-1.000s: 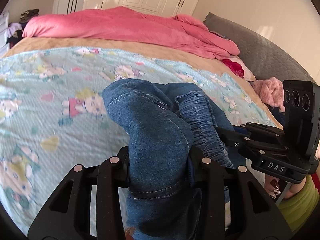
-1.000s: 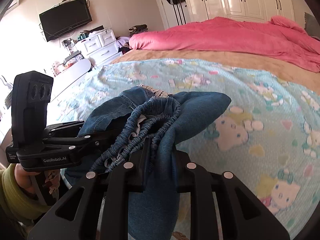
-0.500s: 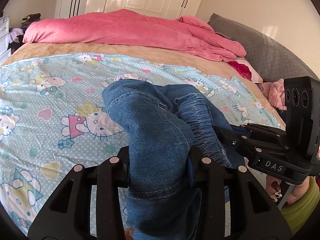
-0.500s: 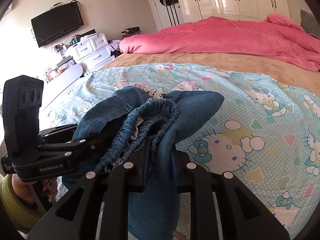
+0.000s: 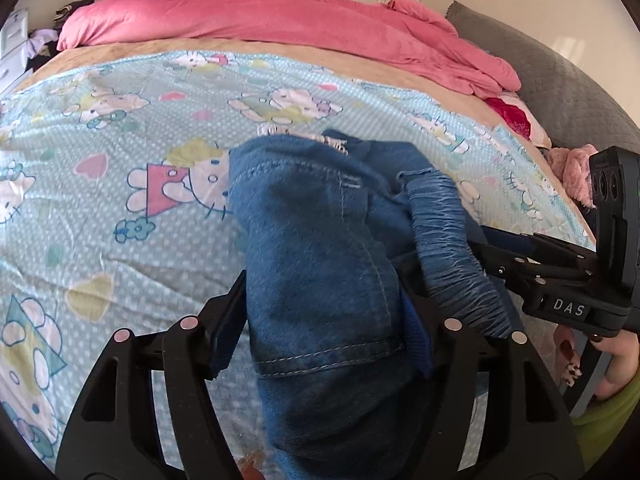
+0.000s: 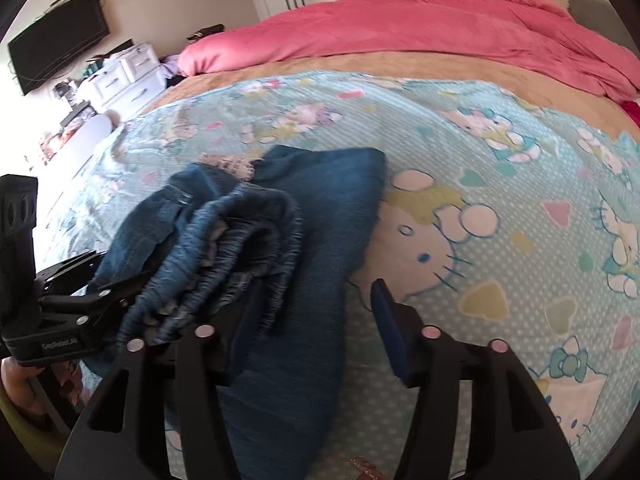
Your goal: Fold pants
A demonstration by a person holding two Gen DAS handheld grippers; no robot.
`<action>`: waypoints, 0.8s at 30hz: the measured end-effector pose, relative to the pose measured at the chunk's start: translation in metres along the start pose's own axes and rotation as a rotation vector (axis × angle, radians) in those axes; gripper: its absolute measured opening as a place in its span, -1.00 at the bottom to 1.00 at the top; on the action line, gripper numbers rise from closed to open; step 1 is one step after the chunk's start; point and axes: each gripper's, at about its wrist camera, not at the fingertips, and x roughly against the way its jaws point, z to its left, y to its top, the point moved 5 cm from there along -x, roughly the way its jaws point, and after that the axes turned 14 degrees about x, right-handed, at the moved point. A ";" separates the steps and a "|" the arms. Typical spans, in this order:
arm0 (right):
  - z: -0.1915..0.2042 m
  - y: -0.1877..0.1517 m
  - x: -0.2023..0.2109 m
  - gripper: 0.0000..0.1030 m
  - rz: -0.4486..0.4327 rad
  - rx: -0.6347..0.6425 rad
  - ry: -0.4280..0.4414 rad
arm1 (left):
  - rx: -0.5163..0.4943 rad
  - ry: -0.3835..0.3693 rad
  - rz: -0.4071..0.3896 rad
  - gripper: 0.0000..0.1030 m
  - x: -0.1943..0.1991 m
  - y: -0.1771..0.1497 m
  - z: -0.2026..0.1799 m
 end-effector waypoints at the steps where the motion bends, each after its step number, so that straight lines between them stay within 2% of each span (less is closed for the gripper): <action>1: -0.001 -0.002 -0.002 0.08 0.009 -0.004 -0.005 | 0.000 -0.001 0.002 0.19 -0.001 -0.001 0.000; 7: -0.004 -0.008 -0.004 0.11 0.012 -0.022 -0.012 | 0.000 -0.001 0.001 0.23 -0.002 -0.002 0.001; 13: -0.005 -0.009 0.003 0.29 -0.007 -0.027 -0.023 | -0.001 -0.003 -0.008 0.29 0.002 -0.002 -0.001; 21: -0.002 -0.009 0.016 0.30 -0.044 -0.028 -0.044 | -0.003 -0.007 -0.025 0.41 0.012 -0.002 -0.002; 22: -0.003 -0.009 0.017 0.37 -0.048 -0.031 -0.046 | -0.005 -0.007 -0.029 0.43 0.014 -0.003 -0.002; 23: -0.004 -0.009 0.019 0.58 -0.055 -0.037 -0.052 | -0.005 -0.007 -0.034 0.45 0.018 -0.003 -0.002; 24: -0.004 -0.009 0.024 0.60 -0.069 -0.044 -0.059 | -0.003 -0.009 -0.041 0.51 0.022 -0.002 -0.002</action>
